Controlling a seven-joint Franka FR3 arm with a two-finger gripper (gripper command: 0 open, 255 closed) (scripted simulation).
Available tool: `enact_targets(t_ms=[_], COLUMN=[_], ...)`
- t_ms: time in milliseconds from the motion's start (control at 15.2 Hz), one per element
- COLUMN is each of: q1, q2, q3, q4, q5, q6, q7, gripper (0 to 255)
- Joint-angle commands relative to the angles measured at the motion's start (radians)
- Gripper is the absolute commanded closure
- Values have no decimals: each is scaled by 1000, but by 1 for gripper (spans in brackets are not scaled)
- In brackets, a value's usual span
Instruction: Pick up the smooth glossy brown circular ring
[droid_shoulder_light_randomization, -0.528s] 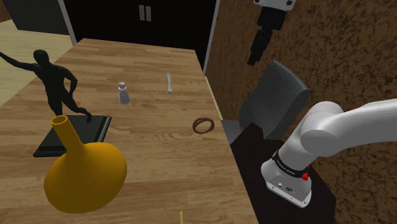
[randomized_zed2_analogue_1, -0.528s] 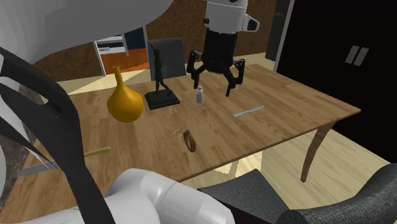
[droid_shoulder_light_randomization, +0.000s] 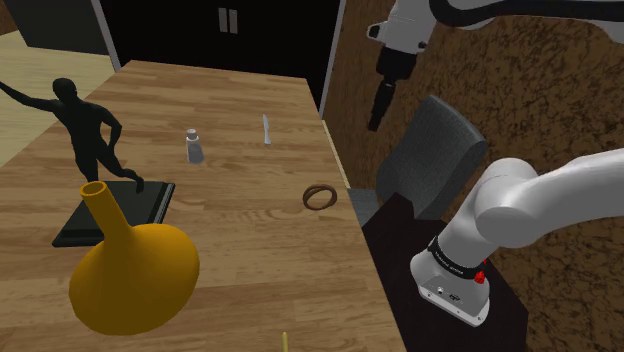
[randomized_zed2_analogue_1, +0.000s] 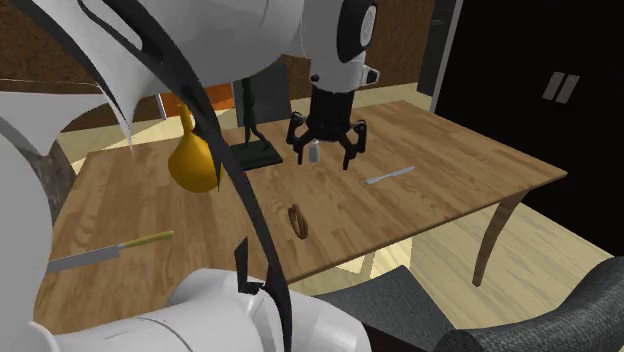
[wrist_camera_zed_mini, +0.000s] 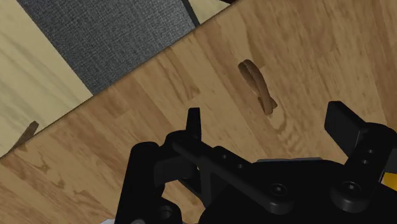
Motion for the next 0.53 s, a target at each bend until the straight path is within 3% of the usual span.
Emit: enact_targets(t_ms=[0,462], q1=[27,118], q2=[29,164], q3=[9,40], q4=[-47,-163], q5=[2,9], q6=[82,350], q7=[-51,-215], gripper=[0,0])
